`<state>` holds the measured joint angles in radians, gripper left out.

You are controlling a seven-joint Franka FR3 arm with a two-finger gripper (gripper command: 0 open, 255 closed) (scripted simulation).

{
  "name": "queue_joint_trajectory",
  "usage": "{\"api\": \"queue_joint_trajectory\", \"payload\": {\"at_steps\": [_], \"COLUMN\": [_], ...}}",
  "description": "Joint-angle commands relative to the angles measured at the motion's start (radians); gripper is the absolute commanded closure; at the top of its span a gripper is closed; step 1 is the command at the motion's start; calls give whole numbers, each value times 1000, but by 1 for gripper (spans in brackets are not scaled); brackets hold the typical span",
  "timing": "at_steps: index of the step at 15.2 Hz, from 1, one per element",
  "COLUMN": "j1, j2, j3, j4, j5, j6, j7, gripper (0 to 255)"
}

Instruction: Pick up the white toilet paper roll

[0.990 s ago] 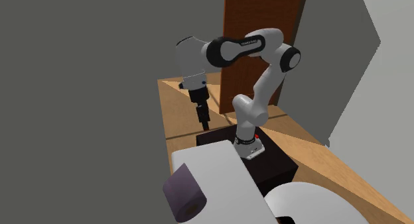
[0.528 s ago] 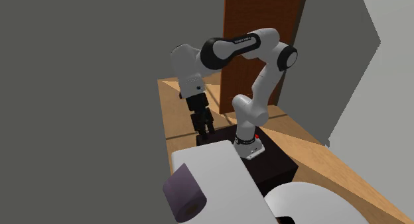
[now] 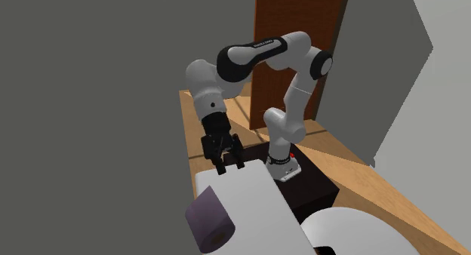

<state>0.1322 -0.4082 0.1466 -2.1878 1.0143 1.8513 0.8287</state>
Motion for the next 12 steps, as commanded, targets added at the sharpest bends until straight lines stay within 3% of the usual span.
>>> {"api": "queue_joint_trajectory", "payload": {"at_steps": [1, 7, 12], "j1": [10, 37, 42], "j2": [41, 161, 177], "j3": [8, 28, 32], "j4": [29, 131, 102], "j5": [80, 304, 344], "j6": [46, 181, 206], "j7": [30, 93, 50], "gripper": [0, 0, 0]}}
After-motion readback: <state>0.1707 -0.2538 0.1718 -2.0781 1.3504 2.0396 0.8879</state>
